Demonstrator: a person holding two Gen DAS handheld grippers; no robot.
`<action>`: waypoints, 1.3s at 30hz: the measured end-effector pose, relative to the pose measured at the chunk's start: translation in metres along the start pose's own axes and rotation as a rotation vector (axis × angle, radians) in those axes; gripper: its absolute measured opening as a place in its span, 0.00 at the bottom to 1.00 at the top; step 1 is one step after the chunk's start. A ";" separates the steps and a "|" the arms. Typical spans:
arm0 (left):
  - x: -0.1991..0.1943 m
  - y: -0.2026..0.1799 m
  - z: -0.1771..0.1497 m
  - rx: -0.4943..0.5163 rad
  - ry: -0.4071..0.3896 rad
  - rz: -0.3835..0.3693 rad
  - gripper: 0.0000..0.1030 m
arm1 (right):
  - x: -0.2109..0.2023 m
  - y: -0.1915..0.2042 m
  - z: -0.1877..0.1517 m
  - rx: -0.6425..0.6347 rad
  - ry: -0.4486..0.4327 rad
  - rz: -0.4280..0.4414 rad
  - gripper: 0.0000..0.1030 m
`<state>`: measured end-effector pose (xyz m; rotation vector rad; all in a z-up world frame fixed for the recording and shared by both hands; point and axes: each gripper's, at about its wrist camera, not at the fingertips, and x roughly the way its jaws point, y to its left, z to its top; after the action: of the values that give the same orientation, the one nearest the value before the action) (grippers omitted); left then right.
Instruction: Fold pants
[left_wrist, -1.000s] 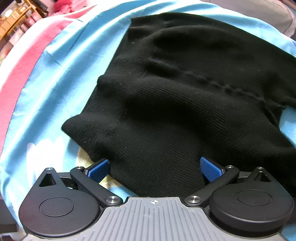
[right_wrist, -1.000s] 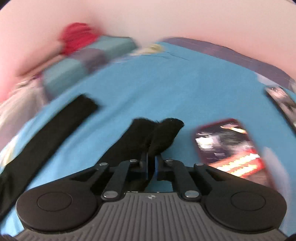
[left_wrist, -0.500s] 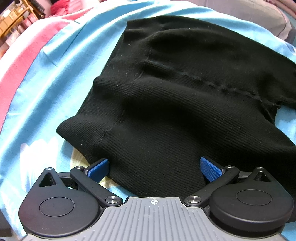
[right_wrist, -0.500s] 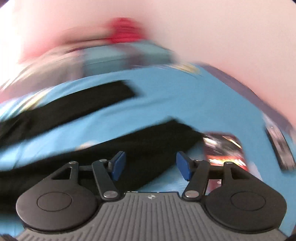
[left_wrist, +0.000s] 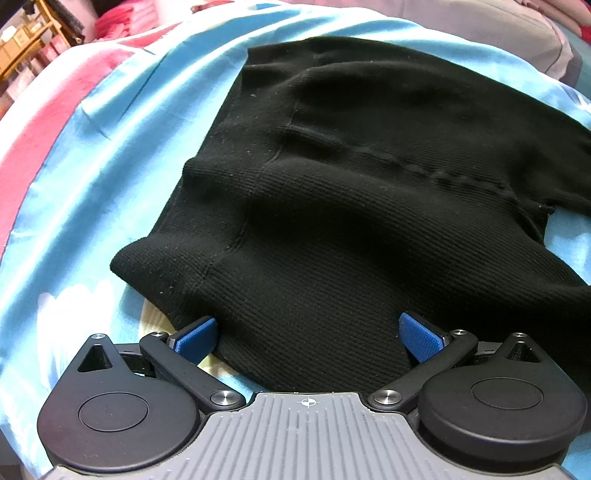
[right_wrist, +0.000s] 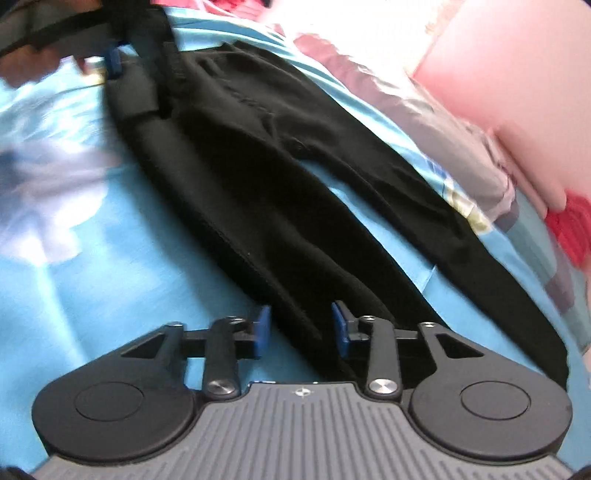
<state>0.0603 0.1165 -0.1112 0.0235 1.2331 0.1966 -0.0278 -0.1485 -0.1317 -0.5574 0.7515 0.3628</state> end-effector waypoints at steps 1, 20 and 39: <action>-0.001 0.001 0.000 0.005 0.002 -0.004 1.00 | 0.002 -0.007 0.003 0.051 0.016 0.054 0.06; -0.006 0.039 -0.012 -0.027 0.026 -0.025 1.00 | -0.003 0.038 0.046 -0.026 0.043 0.305 0.23; -0.047 0.118 -0.029 -0.191 -0.056 -0.018 1.00 | 0.041 0.085 0.135 -0.054 -0.055 0.552 0.10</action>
<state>0.0023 0.2220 -0.0623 -0.1469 1.1537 0.2955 0.0303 0.0039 -0.1099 -0.3804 0.8388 0.9077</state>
